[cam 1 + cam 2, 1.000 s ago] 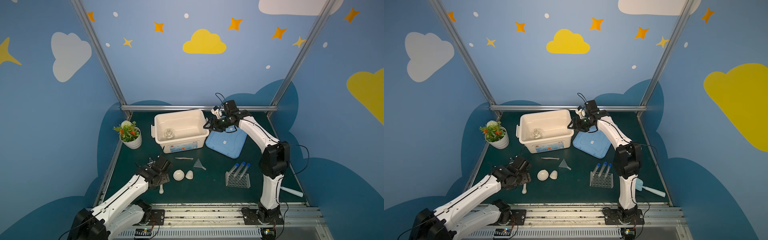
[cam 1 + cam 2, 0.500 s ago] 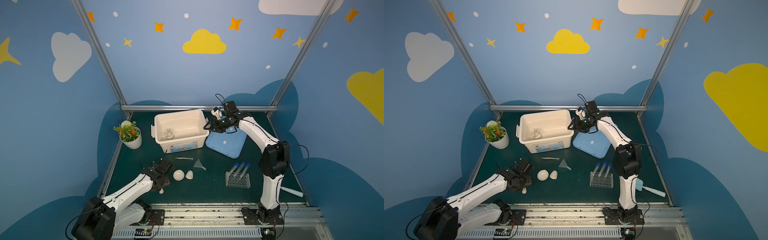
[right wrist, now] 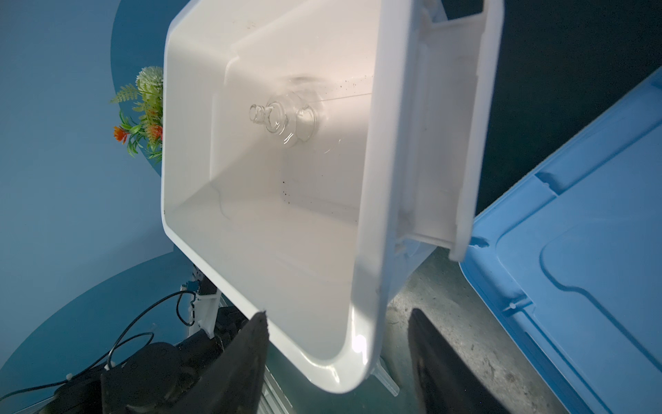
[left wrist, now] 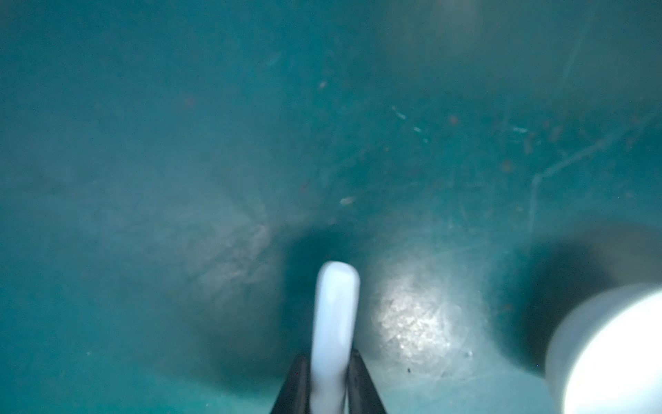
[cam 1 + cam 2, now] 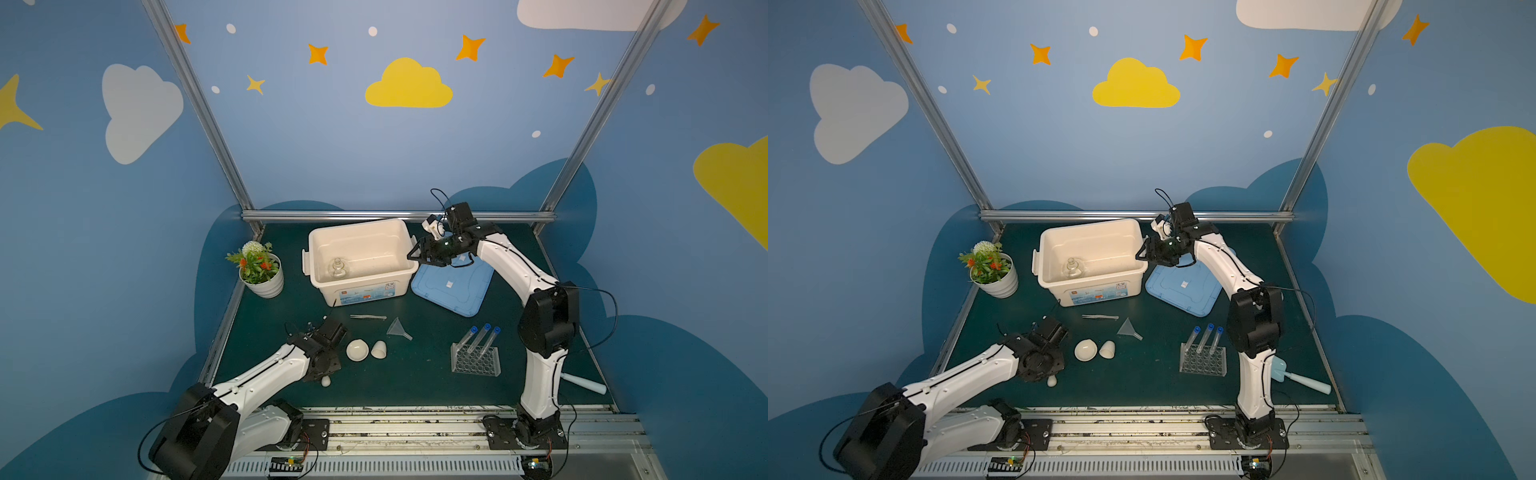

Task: Organize the chemistry lab equipment
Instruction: 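Move the left gripper to the white pestle and close around it, then lift the white pestle with the left gripper and carry it over the box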

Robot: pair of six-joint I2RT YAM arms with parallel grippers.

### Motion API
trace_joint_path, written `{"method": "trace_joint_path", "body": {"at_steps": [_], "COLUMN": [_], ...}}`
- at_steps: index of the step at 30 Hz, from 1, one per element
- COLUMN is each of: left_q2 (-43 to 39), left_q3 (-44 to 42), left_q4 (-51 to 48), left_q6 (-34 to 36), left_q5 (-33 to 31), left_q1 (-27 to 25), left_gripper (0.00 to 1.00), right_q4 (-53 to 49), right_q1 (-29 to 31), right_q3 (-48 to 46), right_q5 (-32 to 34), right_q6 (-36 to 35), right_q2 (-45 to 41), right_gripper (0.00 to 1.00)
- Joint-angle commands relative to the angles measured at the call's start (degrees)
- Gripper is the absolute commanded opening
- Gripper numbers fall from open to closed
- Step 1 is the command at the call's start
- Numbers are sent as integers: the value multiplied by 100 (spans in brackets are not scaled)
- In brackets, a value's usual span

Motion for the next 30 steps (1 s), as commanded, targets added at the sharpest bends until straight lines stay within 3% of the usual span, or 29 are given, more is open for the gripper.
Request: {"method": "trace_joint_path", "body": {"at_steps": [1, 16, 30], "left_q2": [76, -265, -845], "left_q3": [-155, 423, 2211], "left_q4": [187, -229, -1236], "left_q6": [62, 284, 1095], "left_q5": [243, 85, -483], "left_q1": [-15, -15, -16], "left_gripper": [12, 6, 6], "right_q4": [24, 90, 206], "right_q1": [-36, -36, -28], "right_q3": [-37, -151, -224], "right_q5": [-46, -48, -115], "right_q6": [12, 45, 142], "right_q2": [-173, -221, -251], "right_gripper": [62, 62, 62]}}
